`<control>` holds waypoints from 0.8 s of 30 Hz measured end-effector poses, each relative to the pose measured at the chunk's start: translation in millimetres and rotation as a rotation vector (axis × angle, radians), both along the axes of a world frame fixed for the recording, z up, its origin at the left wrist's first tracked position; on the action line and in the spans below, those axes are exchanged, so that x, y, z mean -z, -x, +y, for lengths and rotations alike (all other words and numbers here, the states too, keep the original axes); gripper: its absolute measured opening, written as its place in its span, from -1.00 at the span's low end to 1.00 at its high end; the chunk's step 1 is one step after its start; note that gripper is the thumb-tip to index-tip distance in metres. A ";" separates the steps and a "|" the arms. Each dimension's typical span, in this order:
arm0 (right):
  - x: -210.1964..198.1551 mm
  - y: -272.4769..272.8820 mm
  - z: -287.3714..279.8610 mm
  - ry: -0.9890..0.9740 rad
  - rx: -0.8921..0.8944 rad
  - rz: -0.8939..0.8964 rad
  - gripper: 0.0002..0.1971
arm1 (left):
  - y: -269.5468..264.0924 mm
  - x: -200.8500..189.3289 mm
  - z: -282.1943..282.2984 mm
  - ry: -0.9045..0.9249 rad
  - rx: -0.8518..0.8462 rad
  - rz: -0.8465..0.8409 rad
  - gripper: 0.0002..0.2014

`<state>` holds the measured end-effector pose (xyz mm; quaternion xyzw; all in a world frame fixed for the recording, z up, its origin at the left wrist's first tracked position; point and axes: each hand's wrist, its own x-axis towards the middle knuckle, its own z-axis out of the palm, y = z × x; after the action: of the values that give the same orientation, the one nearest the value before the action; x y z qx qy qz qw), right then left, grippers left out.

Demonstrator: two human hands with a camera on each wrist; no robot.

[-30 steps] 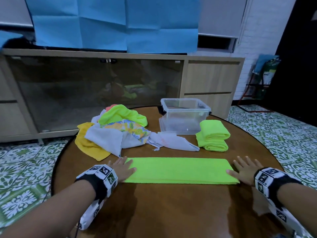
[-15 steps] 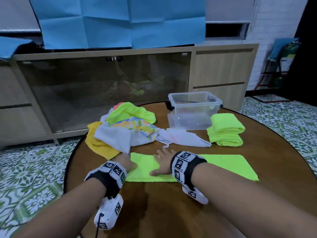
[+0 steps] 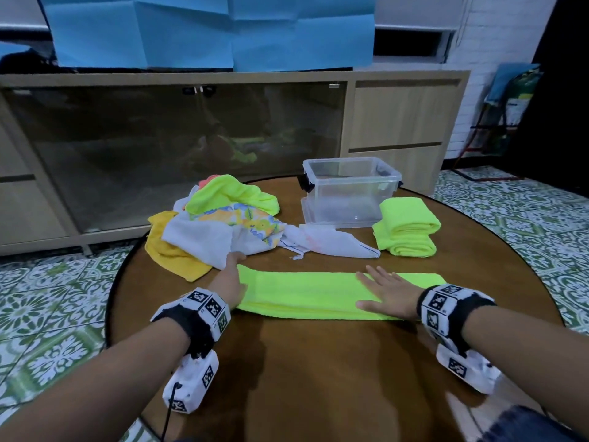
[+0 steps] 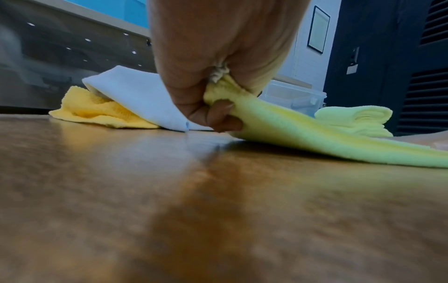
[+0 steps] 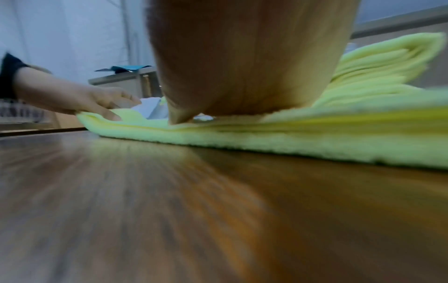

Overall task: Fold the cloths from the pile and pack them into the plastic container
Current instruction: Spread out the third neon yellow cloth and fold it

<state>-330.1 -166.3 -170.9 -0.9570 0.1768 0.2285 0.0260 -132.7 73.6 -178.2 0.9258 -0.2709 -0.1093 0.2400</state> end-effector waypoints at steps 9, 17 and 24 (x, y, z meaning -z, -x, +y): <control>-3.4 5.3 -11.8 -0.016 0.049 0.031 0.63 | 34.6 -38.2 -27.5 0.118 0.207 0.025 -0.43; 0.3 7.2 -11.9 0.014 0.087 0.005 -0.10 | 67.1 -38.6 -76.5 0.001 0.304 0.082 -0.32; 4.2 5.9 -13.4 0.031 0.077 0.020 -0.12 | 76.0 -37.9 -89.6 -0.063 0.331 0.132 -0.28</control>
<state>-336.1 -179.7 -175.1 -0.9475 0.2171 0.2339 0.0181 -208.7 -16.0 -140.2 0.8665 -0.3996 -0.2161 0.2070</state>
